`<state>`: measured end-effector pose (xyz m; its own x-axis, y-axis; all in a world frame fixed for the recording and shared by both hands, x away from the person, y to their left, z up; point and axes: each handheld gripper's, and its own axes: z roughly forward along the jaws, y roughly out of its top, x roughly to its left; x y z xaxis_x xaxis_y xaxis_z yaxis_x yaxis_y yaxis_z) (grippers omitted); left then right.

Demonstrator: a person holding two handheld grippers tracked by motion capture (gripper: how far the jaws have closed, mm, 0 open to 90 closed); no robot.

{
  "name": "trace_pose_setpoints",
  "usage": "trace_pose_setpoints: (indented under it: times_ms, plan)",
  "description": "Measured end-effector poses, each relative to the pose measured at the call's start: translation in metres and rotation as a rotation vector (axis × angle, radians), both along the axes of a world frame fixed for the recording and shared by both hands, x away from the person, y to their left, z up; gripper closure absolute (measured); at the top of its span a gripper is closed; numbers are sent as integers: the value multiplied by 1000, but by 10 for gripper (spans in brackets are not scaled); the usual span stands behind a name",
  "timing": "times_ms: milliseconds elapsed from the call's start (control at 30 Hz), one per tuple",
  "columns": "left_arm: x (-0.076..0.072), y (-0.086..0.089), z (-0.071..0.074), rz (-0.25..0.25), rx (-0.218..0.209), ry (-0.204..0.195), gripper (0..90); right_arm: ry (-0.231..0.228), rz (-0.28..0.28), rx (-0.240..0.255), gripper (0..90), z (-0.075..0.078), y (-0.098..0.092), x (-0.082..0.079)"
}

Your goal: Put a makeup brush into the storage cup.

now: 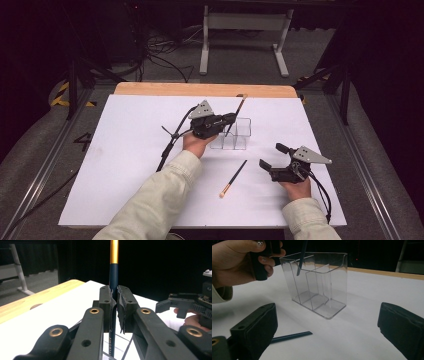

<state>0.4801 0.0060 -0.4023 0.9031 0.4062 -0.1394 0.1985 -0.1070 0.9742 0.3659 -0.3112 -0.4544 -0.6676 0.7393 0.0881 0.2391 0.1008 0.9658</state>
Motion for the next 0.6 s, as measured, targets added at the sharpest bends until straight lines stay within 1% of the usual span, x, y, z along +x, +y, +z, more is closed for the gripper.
trace_pose_setpoints:
  times_ms: [33,100,133,167,200,233,267,300,367,433,467,600]
  plan:
    - [1,1,0,-4,-8,8,810,0,0,0,34,0,0,0]
    - [1,2,1,-14,-33,30,648,1,-1,1,34,0,0,0]
    - [1,3,2,-16,-31,46,534,1,-1,1,34,0,0,0]
    - [1,5,3,-25,-32,64,461,0,-1,3,33,0,0,0]
    - [1,7,4,-40,-29,71,431,1,-1,4,33,0,0,0]
    - [1,7,4,-40,-29,71,392,1,-1,4,33,0,0,0]
    - [-1,10,6,-45,-18,85,392,1,-2,5,33,0,-1,0]
    - [-1,12,7,-49,-8,88,328,0,-2,5,32,0,-1,0]
    - [-4,18,11,-68,-4,97,292,-2,-1,6,32,1,-1,0]
    - [-9,23,15,-74,0,93,238,-4,-2,7,32,1,-1,-1]
    - [-12,27,17,-78,2,84,221,-4,-2,9,32,1,-2,-1]
    - [-24,38,25,-83,24,74,151,-12,-10,11,31,3,-3,-2]
